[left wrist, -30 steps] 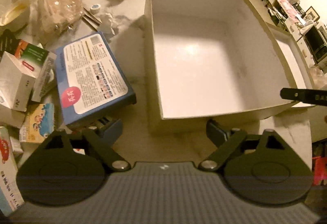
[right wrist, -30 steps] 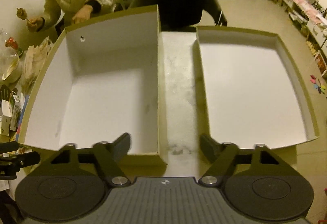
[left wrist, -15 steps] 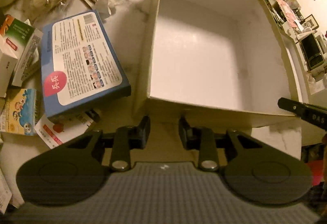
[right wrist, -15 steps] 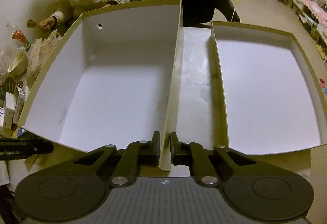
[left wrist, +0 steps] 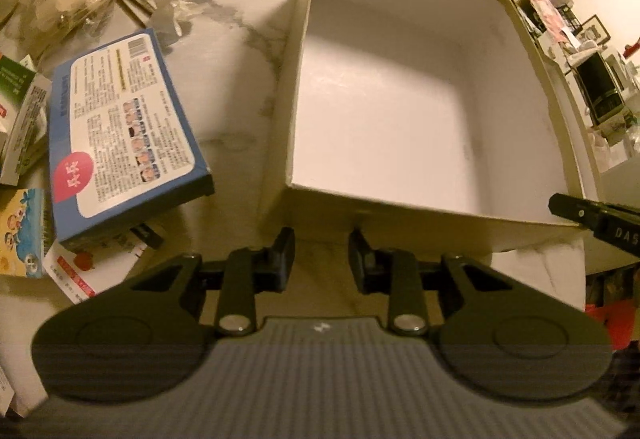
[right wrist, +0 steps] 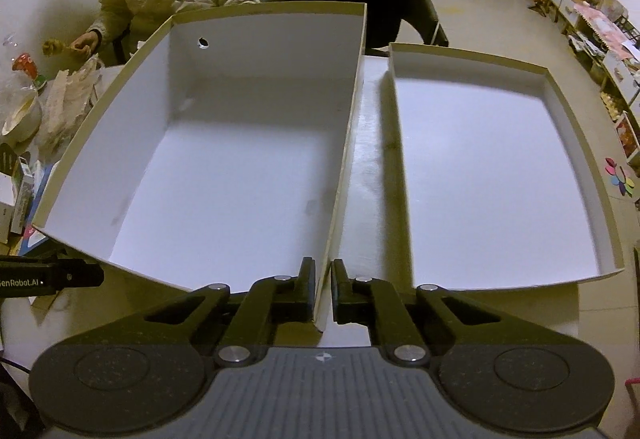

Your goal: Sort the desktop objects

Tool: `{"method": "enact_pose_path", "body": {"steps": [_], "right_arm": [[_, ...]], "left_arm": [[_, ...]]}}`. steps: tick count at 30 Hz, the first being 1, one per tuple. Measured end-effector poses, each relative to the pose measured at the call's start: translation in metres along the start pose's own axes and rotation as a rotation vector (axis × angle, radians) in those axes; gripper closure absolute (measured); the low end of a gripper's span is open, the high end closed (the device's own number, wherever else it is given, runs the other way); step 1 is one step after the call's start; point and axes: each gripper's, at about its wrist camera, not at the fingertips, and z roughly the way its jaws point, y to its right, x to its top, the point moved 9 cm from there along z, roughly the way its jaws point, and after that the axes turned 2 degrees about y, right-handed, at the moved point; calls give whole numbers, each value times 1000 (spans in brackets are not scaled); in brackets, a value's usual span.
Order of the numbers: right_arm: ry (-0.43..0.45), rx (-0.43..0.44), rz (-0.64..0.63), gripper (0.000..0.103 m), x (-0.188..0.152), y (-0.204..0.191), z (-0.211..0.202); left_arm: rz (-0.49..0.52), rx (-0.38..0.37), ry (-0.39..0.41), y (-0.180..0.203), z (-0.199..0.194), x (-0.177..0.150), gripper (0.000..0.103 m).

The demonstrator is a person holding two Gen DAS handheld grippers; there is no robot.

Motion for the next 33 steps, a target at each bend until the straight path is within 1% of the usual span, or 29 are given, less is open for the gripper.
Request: {"method": "enact_pose_path", "body": {"steps": [4,5,7,8,9,10,11,12,13,14,15,16,17,18,20,23,25,29,32,33], "right_arm": [[0,-2,10,94,-1,3,-1],[0,-1,14,94,-2,3,-2],[10,9,29,92,-2,3,-4],[17,13,39,89,-2,3,-5],[24,15,48,84,-1,3,-6],[35,17,59,82,-1,3,-8],[48,20,72,78,0,4,-11],[60,24,83,68,0,5,-13],[73,26,92,62,0,5,-16],[87,25,96,54,0,5,-20],[101,24,98,46,1,5,-23],[114,22,100,42,1,5,-27],[127,24,102,35,1,4,-30],[139,27,102,32,1,4,-34],[155,33,103,29,1,1,-39],[180,45,109,21,-1,-4,-49],[198,58,102,20,-3,-10,-55],[236,93,80,11,-11,-24,-64],[289,99,58,4,-17,-35,-70],[301,107,46,3,-19,-40,-72]], "left_arm": [[17,12,14,0,0,1,75],[20,15,21,-1,0,1,73],[27,24,40,-2,-3,2,67],[30,30,52,-3,-6,3,58],[34,37,64,-3,-9,3,50],[39,45,77,-3,-12,4,47],[45,54,90,-4,-15,4,40],[52,66,105,-4,-18,4,31],[59,77,120,-4,-21,5,26],[62,88,133,-4,-24,5,18],[66,97,146,-5,-26,5,15],[70,104,157,-5,-29,5,14],[72,109,166,-5,-31,5,13],[72,111,170,-5,-33,4,8],[67,113,179,-6,-37,2,0],[68,116,196,-8,-41,-3,0],[65,114,197,-12,-44,-10,0],[71,93,188,-16,-47,-27,0],[73,99,183,-23,-49,-39,0],[73,101,187,-25,-50,-43,0]]}}
